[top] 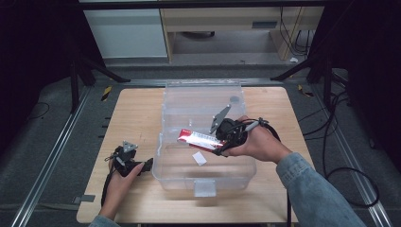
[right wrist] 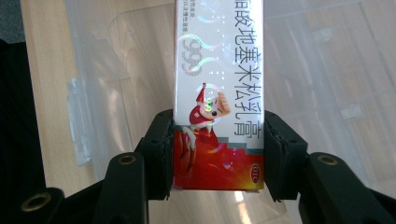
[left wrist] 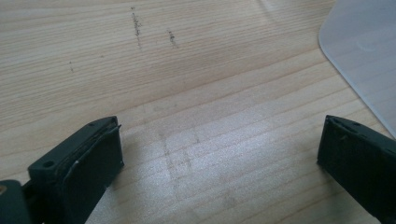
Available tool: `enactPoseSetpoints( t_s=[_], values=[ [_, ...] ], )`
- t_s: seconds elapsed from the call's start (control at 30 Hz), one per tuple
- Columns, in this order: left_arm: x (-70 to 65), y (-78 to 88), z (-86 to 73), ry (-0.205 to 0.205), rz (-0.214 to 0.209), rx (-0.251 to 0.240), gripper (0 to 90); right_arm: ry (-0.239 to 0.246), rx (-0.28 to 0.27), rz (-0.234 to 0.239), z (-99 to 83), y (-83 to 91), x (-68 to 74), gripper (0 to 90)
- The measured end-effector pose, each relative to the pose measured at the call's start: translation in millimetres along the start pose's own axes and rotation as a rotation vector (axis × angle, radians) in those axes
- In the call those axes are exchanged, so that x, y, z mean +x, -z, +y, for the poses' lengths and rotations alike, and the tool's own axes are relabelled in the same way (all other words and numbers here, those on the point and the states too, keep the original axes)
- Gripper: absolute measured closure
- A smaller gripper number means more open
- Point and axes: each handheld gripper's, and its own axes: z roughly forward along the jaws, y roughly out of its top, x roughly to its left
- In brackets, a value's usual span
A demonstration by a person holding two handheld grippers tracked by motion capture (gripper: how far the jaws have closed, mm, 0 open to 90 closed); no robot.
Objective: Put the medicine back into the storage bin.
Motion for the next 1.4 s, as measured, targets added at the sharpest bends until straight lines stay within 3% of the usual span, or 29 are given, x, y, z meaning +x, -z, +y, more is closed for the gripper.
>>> enactPoseSetpoints(
  t_s=[0.17,0.97,1.4],
  values=[
    [0.1,0.0,0.0,-0.002,0.001,0.000,0.0,0.036,0.009,0.023,8.2,-12.1,3.2,51.6],
    [0.1,0.0,0.0,-0.002,0.000,0.000,0.0,0.124,0.055,0.109,30.2,-62.1,16.8,51.6],
    [0.1,0.0,0.0,-0.002,0.001,0.000,0.0,0.151,0.074,0.139,32.3,-76.1,21.6,51.6]
  ],
)
